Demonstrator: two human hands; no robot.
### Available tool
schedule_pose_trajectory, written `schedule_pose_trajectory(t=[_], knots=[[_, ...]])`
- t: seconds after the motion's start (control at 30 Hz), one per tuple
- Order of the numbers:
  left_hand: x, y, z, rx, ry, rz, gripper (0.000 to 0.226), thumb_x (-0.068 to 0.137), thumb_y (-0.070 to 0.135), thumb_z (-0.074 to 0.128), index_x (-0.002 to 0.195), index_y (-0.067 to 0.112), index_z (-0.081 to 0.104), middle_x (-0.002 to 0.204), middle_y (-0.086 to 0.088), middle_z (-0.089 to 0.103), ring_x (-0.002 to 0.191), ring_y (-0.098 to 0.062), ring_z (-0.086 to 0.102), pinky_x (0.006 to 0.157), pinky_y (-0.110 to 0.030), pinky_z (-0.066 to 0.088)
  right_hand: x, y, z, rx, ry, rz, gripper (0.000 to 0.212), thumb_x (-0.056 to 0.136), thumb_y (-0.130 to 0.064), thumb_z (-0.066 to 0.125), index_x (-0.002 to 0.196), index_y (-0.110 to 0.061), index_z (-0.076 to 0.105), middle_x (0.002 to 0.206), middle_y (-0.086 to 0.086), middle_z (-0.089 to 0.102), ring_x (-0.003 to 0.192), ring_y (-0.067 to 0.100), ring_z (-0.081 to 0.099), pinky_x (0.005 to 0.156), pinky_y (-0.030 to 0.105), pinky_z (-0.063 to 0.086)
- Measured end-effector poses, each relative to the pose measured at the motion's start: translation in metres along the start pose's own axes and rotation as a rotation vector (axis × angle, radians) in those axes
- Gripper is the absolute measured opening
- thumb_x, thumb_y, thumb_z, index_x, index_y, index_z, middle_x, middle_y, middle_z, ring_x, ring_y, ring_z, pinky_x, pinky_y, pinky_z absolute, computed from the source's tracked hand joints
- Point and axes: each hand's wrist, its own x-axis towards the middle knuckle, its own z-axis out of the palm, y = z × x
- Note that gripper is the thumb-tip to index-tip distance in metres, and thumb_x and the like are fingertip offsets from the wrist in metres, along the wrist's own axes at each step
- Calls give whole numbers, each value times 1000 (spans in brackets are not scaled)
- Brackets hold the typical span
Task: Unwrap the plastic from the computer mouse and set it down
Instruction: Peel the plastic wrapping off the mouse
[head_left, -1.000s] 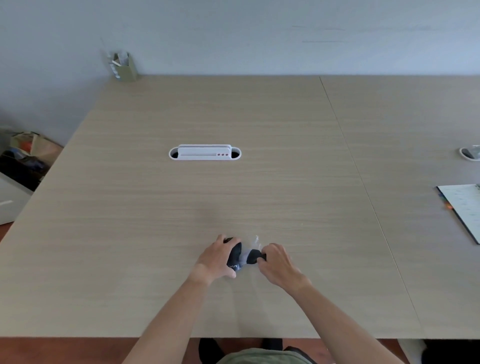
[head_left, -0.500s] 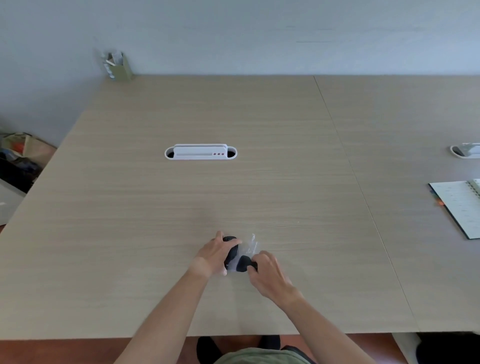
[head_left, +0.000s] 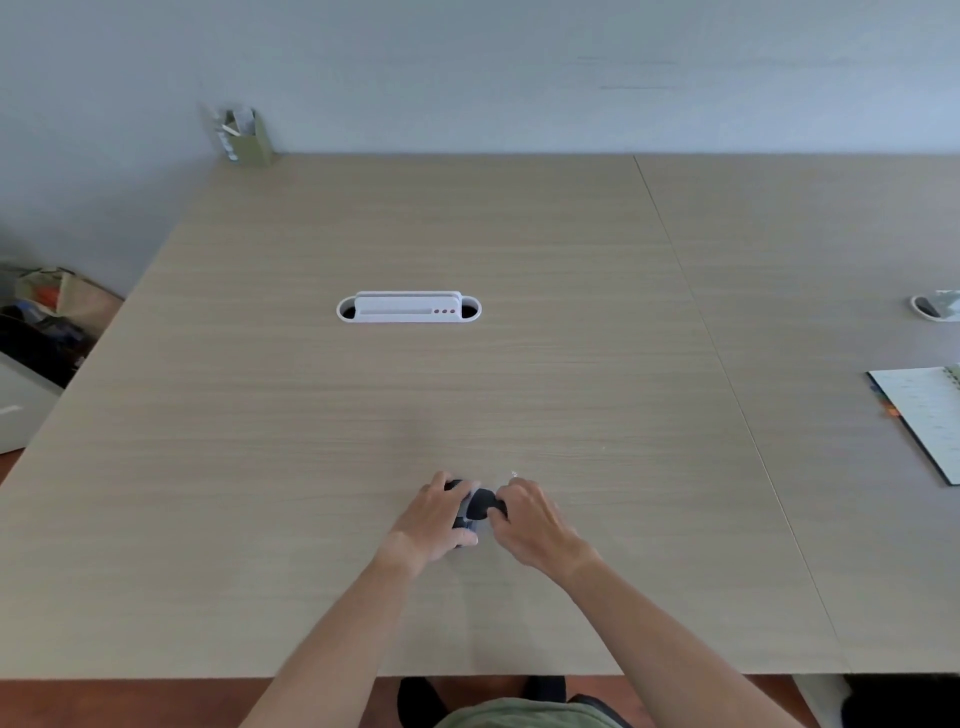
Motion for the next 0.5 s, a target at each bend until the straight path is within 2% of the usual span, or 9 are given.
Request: schedule_pose_trajectory(t=[0.1, 0.2, 0.33, 0.4, 0.5], knots=[[-2, 1, -1, -138, 48, -74, 93, 64, 24, 80, 141, 25, 27, 126, -7, 40, 107, -33, 55, 87, -36, 51, 1, -4, 4, 25, -84, 8, 23, 85, -15, 45, 63, -9, 44, 77, 5, 48, 68, 25, 47, 59, 31, 32], [-4, 5, -2, -177, 72, -133, 106, 61, 21, 83, 147, 18, 20, 131, -10, 44, 116, -31, 51, 90, -36, 49, 4, 3, 4, 43, -91, 106, 23, 81, -11, 46, 58, -7, 41, 73, 11, 52, 66, 32, 51, 51, 31, 30], [-3, 8, -3, -231, 77, -190, 113, 59, 12, 85, 148, 15, 16, 128, -13, 49, 117, -30, 49, 89, -35, 50, 15, 0, -18, -43, -44, 226, 22, 74, -5, 47, 57, -11, 34, 74, 12, 49, 68, 30, 43, 59, 32, 32], [-3, 10, -2, -245, 82, -196, 113, 59, 8, 84, 148, 14, 16, 126, -11, 53, 114, -29, 53, 86, -33, 51, 26, -6, -24, 27, -43, 239, 20, 70, -5, 47, 56, -12, 34, 68, 9, 47, 62, 27, 40, 54, 31, 30], [-4, 11, 0, -285, 78, -219, 112, 59, 2, 82, 148, 16, 14, 126, -8, 57, 112, -26, 56, 87, -33, 52, 38, -19, -27, 162, -154, 211, 18, 60, -9, 45, 50, -14, 31, 55, 4, 37, 53, 22, 30, 48, 32, 25]])
